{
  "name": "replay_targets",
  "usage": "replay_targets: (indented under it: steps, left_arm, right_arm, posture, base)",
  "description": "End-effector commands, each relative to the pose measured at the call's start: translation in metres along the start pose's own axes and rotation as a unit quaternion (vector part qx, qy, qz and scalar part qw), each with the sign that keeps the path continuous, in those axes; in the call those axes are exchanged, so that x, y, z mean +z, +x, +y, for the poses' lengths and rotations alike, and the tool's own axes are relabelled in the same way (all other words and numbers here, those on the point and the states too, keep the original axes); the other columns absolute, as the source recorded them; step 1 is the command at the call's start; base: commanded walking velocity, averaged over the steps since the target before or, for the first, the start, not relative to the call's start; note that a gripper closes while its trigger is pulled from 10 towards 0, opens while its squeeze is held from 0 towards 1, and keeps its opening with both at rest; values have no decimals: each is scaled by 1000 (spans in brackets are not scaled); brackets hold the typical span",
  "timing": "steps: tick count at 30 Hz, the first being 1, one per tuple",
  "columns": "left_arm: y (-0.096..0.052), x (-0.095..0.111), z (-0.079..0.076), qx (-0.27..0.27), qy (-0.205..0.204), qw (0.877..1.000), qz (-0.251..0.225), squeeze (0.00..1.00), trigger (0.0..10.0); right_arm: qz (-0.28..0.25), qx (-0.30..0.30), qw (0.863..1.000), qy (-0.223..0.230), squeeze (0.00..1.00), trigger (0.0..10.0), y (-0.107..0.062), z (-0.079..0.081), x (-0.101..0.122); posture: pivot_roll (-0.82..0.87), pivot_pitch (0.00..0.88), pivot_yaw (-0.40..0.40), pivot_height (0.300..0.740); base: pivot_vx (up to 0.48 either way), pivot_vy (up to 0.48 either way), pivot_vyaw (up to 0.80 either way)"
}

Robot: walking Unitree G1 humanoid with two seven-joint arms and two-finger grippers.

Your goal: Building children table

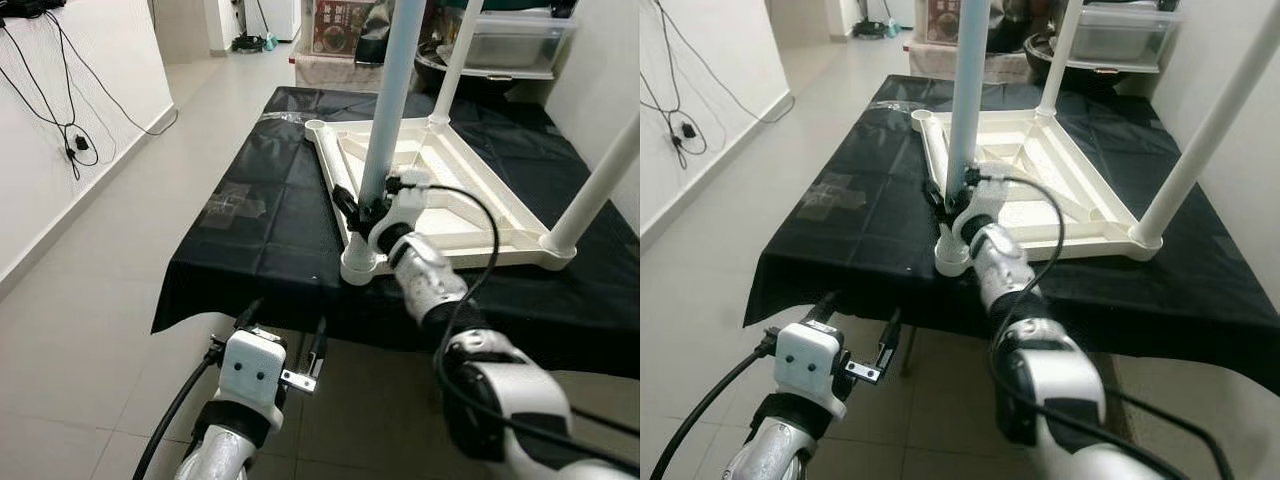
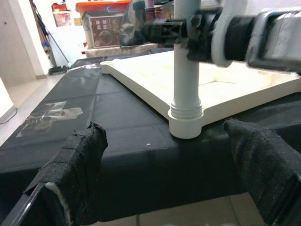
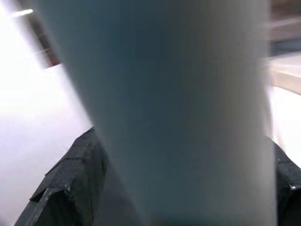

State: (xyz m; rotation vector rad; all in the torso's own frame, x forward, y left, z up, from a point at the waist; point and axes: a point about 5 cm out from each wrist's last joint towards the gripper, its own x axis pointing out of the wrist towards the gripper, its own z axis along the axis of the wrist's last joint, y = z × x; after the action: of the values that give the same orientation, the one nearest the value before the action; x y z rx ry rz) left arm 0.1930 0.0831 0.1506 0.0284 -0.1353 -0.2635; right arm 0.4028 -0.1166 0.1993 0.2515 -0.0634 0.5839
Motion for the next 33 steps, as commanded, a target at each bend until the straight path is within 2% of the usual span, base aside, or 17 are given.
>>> replay_targets:
  steps: [1,3,6,7,9,14,15,17,18,19,21,25,26,28,30,32,33]
  left_arm:
    - [0,-2,0,1,-1,1000,2,0,10000]
    - [0,-2,0,1,-1,1000,2,0,10000]
    - [0,-2,-1,0,0,1000,2,0,10000]
    - [0,-2,-1,0,0,1000,2,0,10000]
    - [0,-2,-2,-1,0,1000,2,0,10000]
    - [-1,-1,-1,0,0,1000,1,0,10000]
    - [-1,-1,-1,1,0,1000,2,0,10000]
    - [-1,-1,-1,1,0,1000,2,0,10000]
    - [-2,-1,-1,1,0,1000,2,0,10000]
    - [-2,-1,-1,1,0,1000,2,0,10000]
    - [-2,-1,-2,2,0,1000,3,0,10000]
    - [-2,-1,-3,2,-1,1000,3,0,10000]
    - [-2,-1,-3,2,-1,1000,2,0,10000]
    - [-2,-1,-3,1,0,1000,2,0,10000]
    - [-2,-1,-3,1,0,1000,2,0,10000]
    - [-1,-2,-3,1,0,1000,2,0,10000]
    - [-1,-2,-3,1,0,1000,2,0,10000]
  right_arm:
    - [44,88,995,-1,0,10000,3,15,-11]
    - [63,127,990,-6,0,10000,2,19,-15]
    - [139,261,952,-75,0,10000,-1,41,-35]
    - [139,261,952,-75,0,10000,-1,41,-35]
    - [157,305,935,-84,0,10000,0,51,-40]
    - [153,322,931,-81,0,10000,5,59,-37]
    - [145,318,933,-81,0,5686,9,63,-35]
    - [145,318,933,-81,0,5686,9,63,-35]
    - [132,317,936,-72,0,0,12,66,-32]
    - [132,317,936,-72,0,0,12,66,-32]
    - [103,280,952,-68,0,0,17,66,-26]
    - [96,263,958,-68,0,0,18,64,-25]
    - [85,185,977,-63,0,0,19,53,-25]
    - [78,65,993,-58,0,0,17,35,-27]
    - [78,65,993,-58,0,0,17,35,-27]
    - [81,-45,994,-65,0,0,11,18,-32]
    - [81,-45,994,-65,0,0,11,18,-32]
  posture:
    - [125,58,-39,740]
    - [125,58,-39,740]
    - [145,60,-41,740]
    - [145,60,-41,740]
    - [157,63,-45,740]
    - [162,66,-45,740]
    - [165,65,-47,740]
    - [165,65,-47,740]
    - [167,65,-50,740]
    - [167,65,-50,740]
    - [162,62,-52,740]
    - [162,62,-52,740]
    - [162,62,-52,740]
    - [162,62,-52,740]
    - [162,62,-52,740]
    - [148,51,-45,740]
    - [148,51,-45,740]
  base:
    - [0,0,0]
    - [0,0,0]
    - [0,0,0]
    - [0,0,0]
    - [0,0,0]
    - [0,0,0]
    - [0,0,0]
    - [0,0,0]
    - [0,0,0]
    - [0,0,0]
    - [0,0,0]
    - [0,0,0]
    - [0,0,0]
    - [0,0,0]
    - [0,0,0]
    - [0,0,0]
    - [0,0,0]
